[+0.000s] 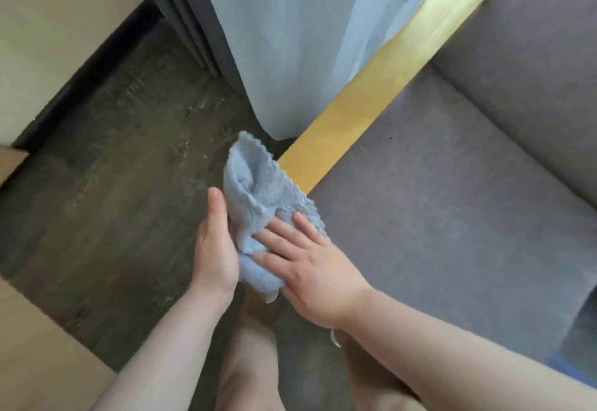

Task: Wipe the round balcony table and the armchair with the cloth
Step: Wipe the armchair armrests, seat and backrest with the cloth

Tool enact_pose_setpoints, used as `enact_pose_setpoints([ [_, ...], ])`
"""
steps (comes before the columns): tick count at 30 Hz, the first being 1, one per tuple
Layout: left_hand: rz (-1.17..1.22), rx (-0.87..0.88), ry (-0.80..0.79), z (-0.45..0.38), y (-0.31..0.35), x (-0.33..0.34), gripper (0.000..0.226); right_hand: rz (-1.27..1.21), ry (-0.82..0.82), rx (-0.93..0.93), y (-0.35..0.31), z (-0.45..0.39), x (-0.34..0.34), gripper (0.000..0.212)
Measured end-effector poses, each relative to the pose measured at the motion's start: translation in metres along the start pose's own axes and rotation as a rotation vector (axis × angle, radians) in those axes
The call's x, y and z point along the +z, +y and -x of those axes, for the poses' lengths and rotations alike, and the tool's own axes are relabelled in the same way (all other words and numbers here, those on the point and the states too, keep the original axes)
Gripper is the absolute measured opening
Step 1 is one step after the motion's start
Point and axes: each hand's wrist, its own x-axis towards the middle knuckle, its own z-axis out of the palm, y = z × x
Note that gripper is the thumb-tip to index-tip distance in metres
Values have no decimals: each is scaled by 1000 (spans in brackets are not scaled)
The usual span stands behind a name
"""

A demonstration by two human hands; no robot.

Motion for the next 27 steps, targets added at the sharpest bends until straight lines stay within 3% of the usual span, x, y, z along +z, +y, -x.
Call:
enact_pose_setpoints([
  [2, -63, -24, -182, -4, 10, -11, 46, 94, 22, -104, 36, 0, -8, 55],
  [3, -117, -1, -278, -6, 14, -18, 48, 114, 57, -10, 52, -3, -15, 55],
  [5, -184, 17, -423, -12, 23, -26, 53, 61, 214, 377, 59, -12, -27, 56],
  [7, -217, 4, -534, -18, 30, -25, 55, -30, 344, 678, 19, -30, -15, 62],
  [10, -126, -76, -602, -27, 40, -13, 62, -88, 264, 576, -52, -36, 17, 52],
  [12, -134, -107, -683, -41, 52, -1, 67, -39, 289, 498, -34, -33, 13, 43],
  [13, -141, -92, -726, -48, 56, 5, 69, -5, 340, 538, -14, -36, 8, 43],
  [15, -161, -28, -806, -60, 58, 19, 71, -48, 528, 793, 20, -55, -9, 48],
  [18, -214, 22, -792, -64, 57, 38, 65, -513, 847, 1130, -14, -94, -10, 55],
  [21, -241, 23, -817, -69, 58, 46, 66, -948, 1026, 1141, -98, -112, -7, 50],
  [25, -389, 97, -877, -77, 57, 46, 65, -1161, 1239, 1184, -46, -106, -4, 57],
  [27, -578, 251, -817, -73, 55, 46, 63, -1358, 1319, 1169, -33, -100, -9, 55],
])
